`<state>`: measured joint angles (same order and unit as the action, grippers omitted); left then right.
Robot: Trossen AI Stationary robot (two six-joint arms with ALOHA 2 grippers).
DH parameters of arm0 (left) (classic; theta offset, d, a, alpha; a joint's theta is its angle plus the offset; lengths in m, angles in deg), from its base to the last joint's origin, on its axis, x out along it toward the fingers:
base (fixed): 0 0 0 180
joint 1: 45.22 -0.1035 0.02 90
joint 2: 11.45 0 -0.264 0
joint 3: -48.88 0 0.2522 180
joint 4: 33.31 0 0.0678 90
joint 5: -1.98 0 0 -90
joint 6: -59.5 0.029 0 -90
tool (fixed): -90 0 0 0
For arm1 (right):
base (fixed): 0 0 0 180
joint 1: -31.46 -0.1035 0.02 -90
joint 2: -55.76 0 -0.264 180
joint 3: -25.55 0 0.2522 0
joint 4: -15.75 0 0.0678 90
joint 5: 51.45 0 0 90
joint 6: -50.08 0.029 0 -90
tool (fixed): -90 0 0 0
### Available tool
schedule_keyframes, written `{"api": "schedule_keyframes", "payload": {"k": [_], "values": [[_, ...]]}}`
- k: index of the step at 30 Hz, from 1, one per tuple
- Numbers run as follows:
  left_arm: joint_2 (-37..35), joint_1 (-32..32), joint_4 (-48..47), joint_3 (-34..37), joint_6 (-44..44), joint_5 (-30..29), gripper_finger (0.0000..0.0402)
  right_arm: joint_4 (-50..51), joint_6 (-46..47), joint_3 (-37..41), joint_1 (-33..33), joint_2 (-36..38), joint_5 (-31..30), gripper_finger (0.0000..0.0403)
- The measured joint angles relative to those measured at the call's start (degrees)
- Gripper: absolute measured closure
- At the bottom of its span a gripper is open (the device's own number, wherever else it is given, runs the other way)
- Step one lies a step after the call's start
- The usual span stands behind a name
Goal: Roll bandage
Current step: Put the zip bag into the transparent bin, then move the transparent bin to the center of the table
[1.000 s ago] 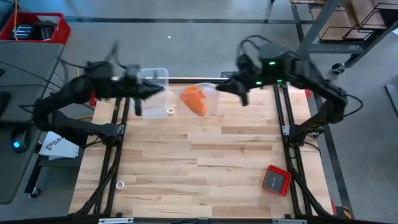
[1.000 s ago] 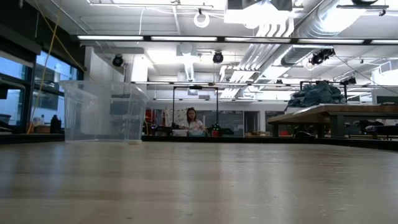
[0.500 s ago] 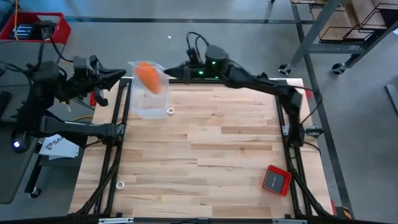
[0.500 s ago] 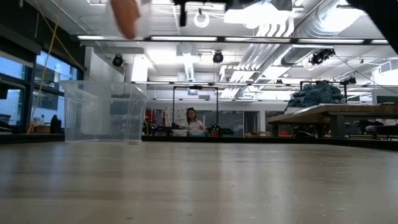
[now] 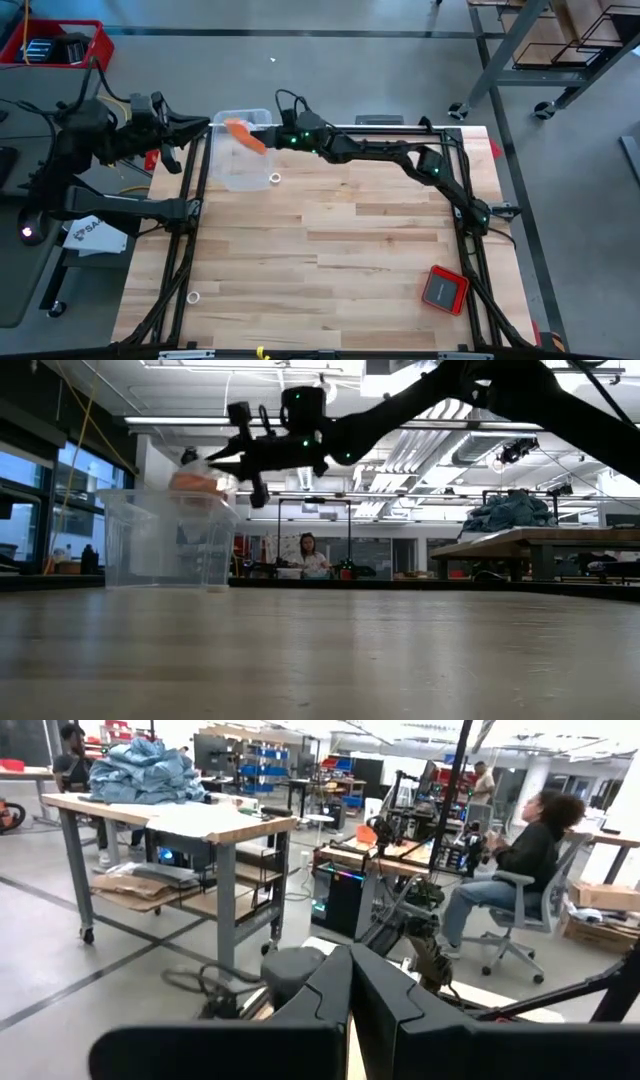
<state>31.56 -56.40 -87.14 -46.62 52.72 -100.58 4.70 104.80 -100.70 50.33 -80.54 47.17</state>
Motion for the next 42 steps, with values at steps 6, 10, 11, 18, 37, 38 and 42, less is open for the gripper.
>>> {"api": "schedule_keyframes", "payload": {"k": [6,10,11,18,37,38,42], "values": [[0.1,0.0,-1.6,0.0,0.0,0.0,0.0401,-2.9,0.8,-0.1,-0.3,0.2,-0.4,0.028],[0.1,0.0,-3.8,0.0,0.9,-0.4,0.0401,-1.9,-0.5,-0.1,-0.4,2.0,-0.4,0.0218],[0.2,0.0,-5.0,0.0,0.8,-1.7,0.0401,-1.9,-1.7,-0.1,-0.4,2.6,0.7,0.0209],[4.8,0.0,-24.6,2.9,-4.9,-8.2,0.0399,4.8,-9.3,-0.1,3.1,8.8,15.8,0.0192],[35.4,-6.2,-27.0,15.8,11.6,-2.8,0.0201,63.0,-38.7,-0.1,5.4,45.4,9.3,0.0192],[36.7,-6.6,-26.9,15.8,11.8,-2.3,0.0198,64.8,-38.9,-0.1,4.7,47.1,7.5,0.0192],[41.5,-7.9,-24.5,15.8,10.2,-2.5,0.0195,69.2,-39.3,-0.1,1.6,53.4,0.7,0.0192]]}}
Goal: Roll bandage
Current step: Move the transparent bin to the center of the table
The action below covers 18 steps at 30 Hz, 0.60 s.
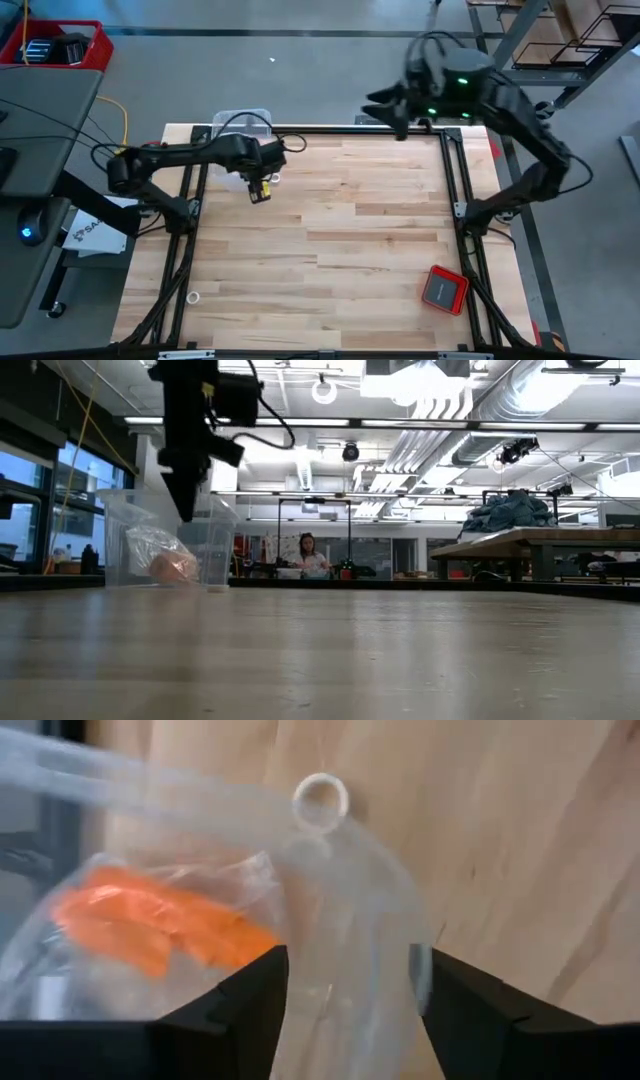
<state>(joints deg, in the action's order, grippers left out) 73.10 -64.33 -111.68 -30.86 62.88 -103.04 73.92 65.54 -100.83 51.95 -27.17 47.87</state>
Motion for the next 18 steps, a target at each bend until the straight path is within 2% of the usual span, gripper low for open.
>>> {"api": "schedule_keyframes", "payload": {"k": [2,4,6,9,10,15,18], "values": [[2.1,0.0,1.8,0.0,-1.5,2.0,0.0203,2.0,0.1,0.0,-1.8,2.7,-3.2,0.0192],[3.3,1.6,4.7,0.0,-1.7,3.6,0.0231,3.9,0.7,0.0,-3.4,5.1,-6.3,0.0192],[4.0,3.9,7.6,-0.2,-1.3,3.5,0.028,6.2,1.1,0.0,-4.7,7.5,-9.5,0.0192],[4.2,6.2,9.5,-2.3,-1.9,-1.9,0.0372,10.0,1.7,0.0,-6.5,10.5,-14.2,0.0192],[3.8,6.1,9.5,-3.1,-2.3,-2.4,0.0382,11.1,2.3,0.0,-7.0,11.2,-15.4,0.0192],[1.9,5.8,5.1,-10.5,-2.0,-4.9,0.0388,14.1,2.6,0.0,-9.0,13.8,-18.5,0.0192],[0.8,6.5,6.1,-16.5,0.4,-2.9,0.0389,14.3,2.5,0.0,-9.5,14.5,-18.8,0.0192]]}}
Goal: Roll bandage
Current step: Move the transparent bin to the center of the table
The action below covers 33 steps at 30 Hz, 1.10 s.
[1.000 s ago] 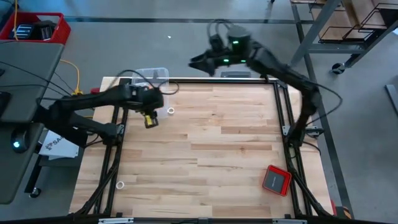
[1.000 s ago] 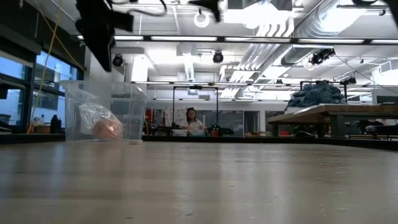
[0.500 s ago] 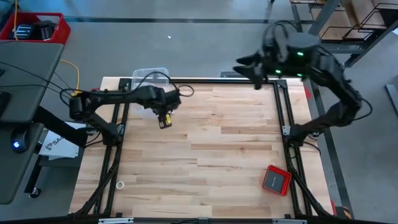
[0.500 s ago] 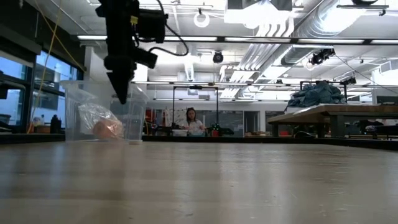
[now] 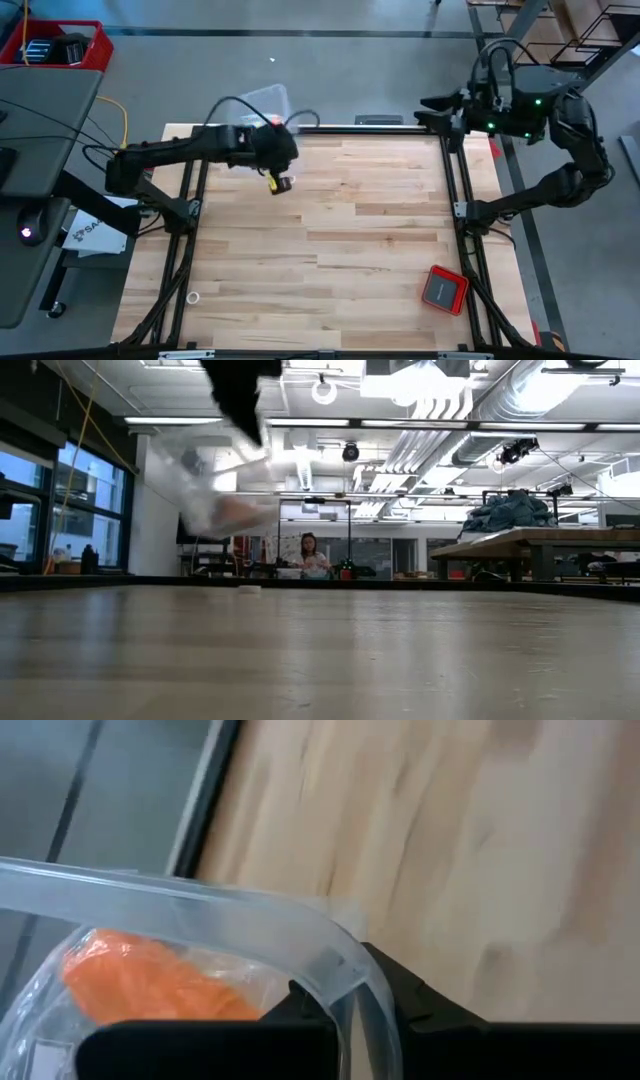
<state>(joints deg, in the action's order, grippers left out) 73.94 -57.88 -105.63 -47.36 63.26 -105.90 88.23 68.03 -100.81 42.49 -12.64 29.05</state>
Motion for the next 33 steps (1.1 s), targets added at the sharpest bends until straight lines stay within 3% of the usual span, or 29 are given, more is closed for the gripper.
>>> {"api": "schedule_keyframes", "payload": {"k": [2,4,6,7,11,15,19,21,27,33], "values": [[-0.2,0.7,2.1,-4.0,-0.5,2.6,0.0389,0.4,-0.2,0.0,0.0,0.0,0.0,0.0192],[-0.1,1.7,5.1,-7.0,0.0,9.1,0.0389,0.9,-0.3,0.0,0.0,-0.1,0.0,0.0192],[-0.1,4.1,7.2,-9.0,6.6,15.5,0.0389,1.3,-0.4,0.0,0.0,-0.1,-0.1,0.0192],[-0.1,6.1,6.8,-9.5,12.0,15.9,0.0389,1.6,-0.4,0.0,0.0,-0.1,-0.1,0.0192],[0.0,13.8,-0.9,-9.1,33.2,8.4,0.0389,2.6,-0.4,0.0,0.0,-0.1,-0.1,0.0192],[1.9,19.4,-12.1,-8.0,45.0,2.3,0.0389,3.0,-0.3,0.0,0.1,-0.2,-0.1,0.0192],[4.4,23.9,-18.1,-6.9,47.3,5.4,0.0389,2.9,-0.4,0.3,0.2,-0.6,-0.1,0.0192],[4.9,25.9,-16.8,-5.6,46.2,9.1,0.0388,2.9,-0.4,0.3,0.2,-1.0,-0.1,0.0192],[7.0,30.5,-10.5,-3.4,48.5,8.3,0.0388,2.9,0.0,0.3,0.2,-2.2,-0.1,0.0192],[10.0,30.6,-9.6,-3.4,50.4,18.8,0.0387,2.9,1.6,0.3,0.2,-3.4,0.1,0.0192]]}}
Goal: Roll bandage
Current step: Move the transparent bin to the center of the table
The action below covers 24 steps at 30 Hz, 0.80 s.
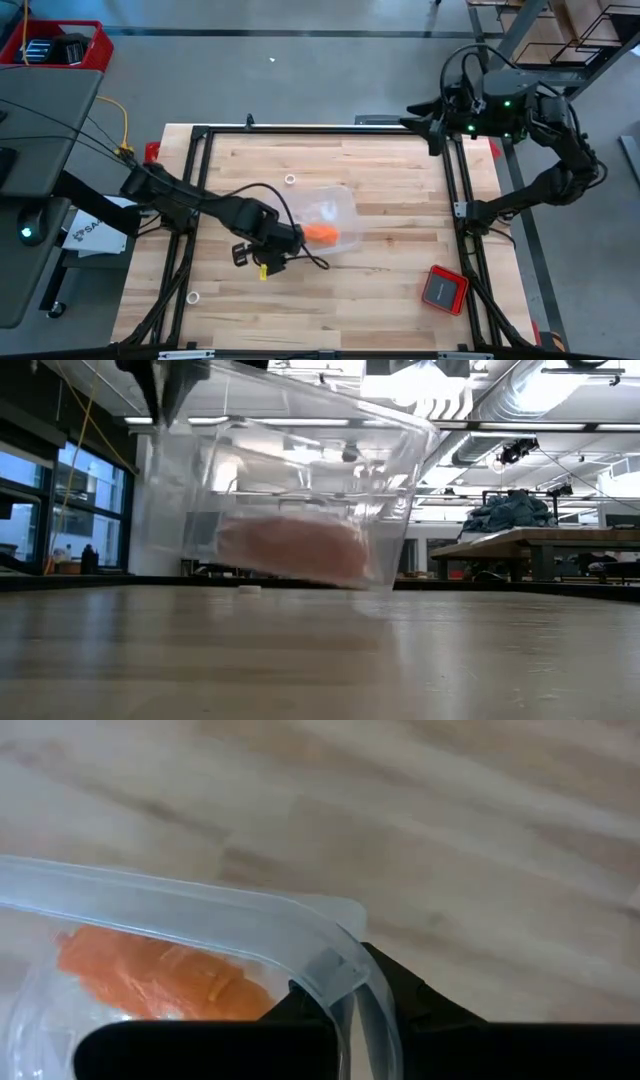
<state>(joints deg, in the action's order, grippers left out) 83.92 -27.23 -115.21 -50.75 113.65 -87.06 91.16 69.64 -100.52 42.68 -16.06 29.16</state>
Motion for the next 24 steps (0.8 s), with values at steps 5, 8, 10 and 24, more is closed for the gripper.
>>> {"api": "schedule_keyframes", "payload": {"k": [5,8,10,24], "values": [[2.9,0.0,1.1,0.0,-1.5,1.4,0.0371,0.0,1.7,0.0,0.0,-0.6,0.0,0.0192],[3.3,0.0,2.6,0.0,-3.4,1.1,0.035,0.0,2.5,0.0,0.0,-0.9,0.1,0.0192],[3.0,0.0,3.5,0.0,-5.0,0.9,0.0335,0.0,2.5,0.0,0.0,-1.0,0.1,0.0192],[-9.9,-1.3,1.9,-0.1,-19.6,-13.6,0.0251,16.8,12.0,0.0,1.6,-1.9,-3.5,0.0202]]}}
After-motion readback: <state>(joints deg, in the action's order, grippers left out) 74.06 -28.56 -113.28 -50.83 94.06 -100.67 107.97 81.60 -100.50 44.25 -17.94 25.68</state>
